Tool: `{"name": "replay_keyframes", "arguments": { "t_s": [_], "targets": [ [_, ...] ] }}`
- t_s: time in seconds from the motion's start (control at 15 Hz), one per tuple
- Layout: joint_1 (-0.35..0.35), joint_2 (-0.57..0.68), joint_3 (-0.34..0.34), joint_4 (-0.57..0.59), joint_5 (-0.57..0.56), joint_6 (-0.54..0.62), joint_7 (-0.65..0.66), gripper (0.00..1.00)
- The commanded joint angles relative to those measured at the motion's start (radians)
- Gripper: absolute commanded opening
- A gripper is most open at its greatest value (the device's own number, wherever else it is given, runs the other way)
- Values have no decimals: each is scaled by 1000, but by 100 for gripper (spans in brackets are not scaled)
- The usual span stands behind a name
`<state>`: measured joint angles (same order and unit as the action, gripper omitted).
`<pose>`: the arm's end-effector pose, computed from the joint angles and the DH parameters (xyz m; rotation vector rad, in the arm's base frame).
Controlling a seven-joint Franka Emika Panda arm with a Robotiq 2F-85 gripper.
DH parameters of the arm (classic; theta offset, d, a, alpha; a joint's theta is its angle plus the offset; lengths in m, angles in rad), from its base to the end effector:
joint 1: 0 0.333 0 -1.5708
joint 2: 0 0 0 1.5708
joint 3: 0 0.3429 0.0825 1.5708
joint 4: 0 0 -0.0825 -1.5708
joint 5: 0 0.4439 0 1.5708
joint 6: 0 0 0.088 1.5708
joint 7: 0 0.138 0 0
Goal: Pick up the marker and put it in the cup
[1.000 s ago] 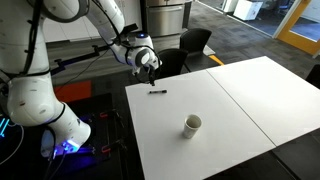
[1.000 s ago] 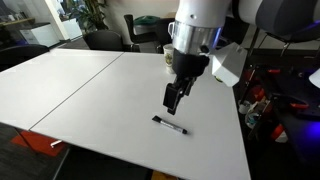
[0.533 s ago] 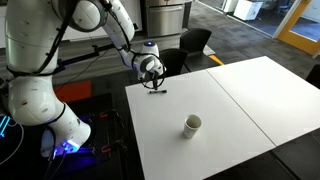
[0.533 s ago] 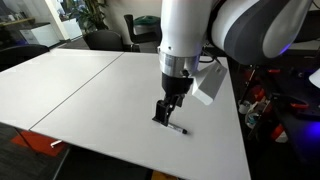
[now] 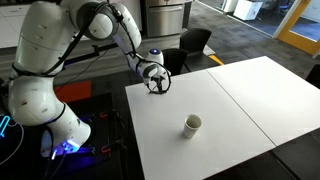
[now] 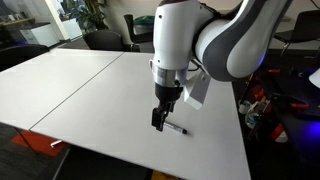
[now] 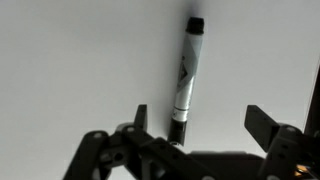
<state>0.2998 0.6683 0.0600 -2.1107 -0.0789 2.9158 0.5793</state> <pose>0.5759 0.2244 0.0414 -3.0518 0.2436 -0.1809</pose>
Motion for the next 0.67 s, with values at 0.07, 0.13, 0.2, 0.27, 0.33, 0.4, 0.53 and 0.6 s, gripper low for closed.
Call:
{"name": "replay_keyframes", "arguments": {
  "t_s": [0.07,0.13,0.2,0.27,0.33,0.4,0.53,0.6],
  "targets": [
    [20,38,-17,48,87,8,-109,100],
    [28,41,-24,54,95,4,-115,99],
    [31,44,-27,58,102,4,-122,84],
    [37,47,-33,62,106,4,-123,82],
    [41,49,-37,65,108,3,-121,73],
    [45,51,-41,68,109,1,-120,72],
    [57,54,-55,71,109,-2,-113,71],
    [65,55,-62,72,108,-3,-109,76]
  ]
}}
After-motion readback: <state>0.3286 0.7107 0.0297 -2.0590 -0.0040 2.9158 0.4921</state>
